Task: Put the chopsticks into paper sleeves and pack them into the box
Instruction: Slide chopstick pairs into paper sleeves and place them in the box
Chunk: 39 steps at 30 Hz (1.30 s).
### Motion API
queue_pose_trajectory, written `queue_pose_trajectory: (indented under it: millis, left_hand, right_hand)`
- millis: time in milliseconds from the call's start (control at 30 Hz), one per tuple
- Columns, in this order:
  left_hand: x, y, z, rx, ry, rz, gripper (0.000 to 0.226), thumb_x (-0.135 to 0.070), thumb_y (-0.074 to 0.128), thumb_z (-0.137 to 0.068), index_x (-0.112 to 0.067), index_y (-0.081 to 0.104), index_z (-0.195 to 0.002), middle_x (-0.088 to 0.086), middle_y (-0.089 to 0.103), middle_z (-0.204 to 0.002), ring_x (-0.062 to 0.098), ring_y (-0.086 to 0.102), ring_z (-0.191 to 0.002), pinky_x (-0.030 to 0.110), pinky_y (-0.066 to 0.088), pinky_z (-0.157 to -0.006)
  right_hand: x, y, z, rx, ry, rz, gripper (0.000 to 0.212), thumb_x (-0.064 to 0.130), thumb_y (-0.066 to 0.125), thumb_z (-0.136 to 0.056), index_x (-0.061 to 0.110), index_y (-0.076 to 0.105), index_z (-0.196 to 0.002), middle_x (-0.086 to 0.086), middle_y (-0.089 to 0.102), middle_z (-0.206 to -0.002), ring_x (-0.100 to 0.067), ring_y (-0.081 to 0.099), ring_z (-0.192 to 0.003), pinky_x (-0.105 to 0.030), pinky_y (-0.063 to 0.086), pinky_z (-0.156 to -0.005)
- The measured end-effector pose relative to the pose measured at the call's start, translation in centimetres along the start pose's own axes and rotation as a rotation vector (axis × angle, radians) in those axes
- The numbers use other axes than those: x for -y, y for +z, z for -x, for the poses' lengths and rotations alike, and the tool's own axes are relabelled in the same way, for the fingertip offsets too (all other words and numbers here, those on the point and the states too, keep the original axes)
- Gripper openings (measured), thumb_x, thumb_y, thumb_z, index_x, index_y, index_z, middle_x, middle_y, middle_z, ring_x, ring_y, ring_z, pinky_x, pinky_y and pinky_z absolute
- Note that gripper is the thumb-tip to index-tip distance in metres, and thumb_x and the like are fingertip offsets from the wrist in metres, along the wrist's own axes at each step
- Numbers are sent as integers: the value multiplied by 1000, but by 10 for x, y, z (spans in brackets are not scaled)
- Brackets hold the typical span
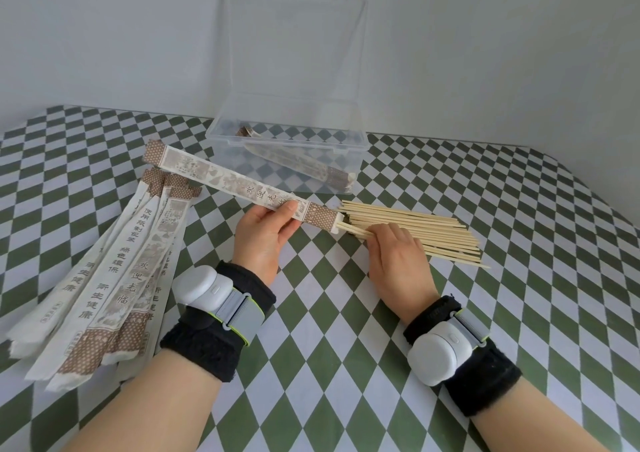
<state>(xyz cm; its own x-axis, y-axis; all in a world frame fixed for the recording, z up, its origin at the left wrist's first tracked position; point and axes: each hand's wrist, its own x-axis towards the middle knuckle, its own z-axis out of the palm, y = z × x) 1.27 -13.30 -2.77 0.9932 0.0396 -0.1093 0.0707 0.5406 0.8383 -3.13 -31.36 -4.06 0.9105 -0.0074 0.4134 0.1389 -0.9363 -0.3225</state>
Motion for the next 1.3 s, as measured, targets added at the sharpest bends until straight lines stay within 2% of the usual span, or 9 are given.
queue_pose_trajectory:
  millis: [133, 267, 433, 500, 633, 867, 1033, 1167, 1300]
  left_hand:
    - [1, 0, -1, 27, -33, -7, 14, -4, 59, -88, -6, 63, -101, 8, 69, -100, 14, 68, -92, 20, 55, -75]
    - [1, 3, 2, 83, -59, -41, 14, -2, 59, -88, -7, 63, -100, 7, 69, -99, 13, 68, -90, 19, 55, -71]
    - [0, 3, 4, 87, -43, -25, 14, -2, 58, -88, -9, 63, -99, 6, 69, -98, 13, 68, -91, 19, 55, -72]
    - [-1, 2, 2, 43, -25, 1, 14, -3, 58, -89, -9, 62, -100, 7, 68, -101, 15, 66, -95, 20, 56, -76]
    - [-2, 1, 1, -7, -30, 16, 14, -4, 58, -89, -9, 61, -102, 9, 67, -104, 17, 65, -99, 22, 56, -80]
    - [1, 2, 3, 105, -28, -48, 16, -3, 58, -88, -9, 62, -101, 6, 69, -100, 16, 67, -95, 19, 55, -71]
    - [0, 2, 3, 83, -29, -40, 14, -2, 58, -88, -10, 63, -99, 6, 69, -99, 16, 67, -95, 20, 55, -72]
    - [-1, -1, -1, 50, -41, -11, 14, -5, 59, -88, -9, 62, -101, 9, 68, -103, 17, 66, -99, 20, 55, -73]
    - [0, 3, 2, 120, -48, -52, 13, -3, 58, -88, -7, 62, -100, 8, 69, -99, 16, 67, -94, 20, 54, -72]
  right_hand:
    - [3, -1, -2, 96, -7, -141, 26, 14, 35, -97, 1, 58, -99, -12, 56, -89, -24, 47, -78, -36, 42, -73]
    - [7, -4, 0, 158, -62, -192, 25, 8, 36, -97, 2, 55, -112, -11, 54, -96, -22, 46, -82, -29, 39, -73]
    - [8, -7, 0, 162, -52, -251, 28, 6, 35, -96, 4, 52, -118, -5, 50, -97, -18, 45, -83, -23, 35, -72]
    - [5, -6, -1, 110, 8, -260, 25, 7, 36, -96, 3, 54, -113, -6, 53, -97, -19, 47, -84, -23, 36, -73]
    - [2, -5, 0, 82, 54, -226, 19, 12, 36, -97, 3, 53, -99, -9, 56, -92, -24, 50, -80, -33, 44, -71]
    - [4, -6, 2, 132, -30, -301, 22, 12, 36, -97, 4, 56, -99, -1, 51, -84, -9, 42, -68, -14, 33, -59]
    - [4, -6, 3, 131, -17, -394, 19, 15, 36, -98, 8, 53, -99, 12, 44, -70, -6, 41, -60, -16, 32, -55]
    - [3, -6, 2, 116, 6, -442, 18, 15, 37, -97, 8, 53, -94, 9, 46, -67, -9, 40, -57, -20, 33, -53]
    - [3, -7, 2, 143, -43, -437, 17, 15, 39, -97, 9, 54, -93, 14, 44, -68, -7, 40, -58, -17, 33, -54]
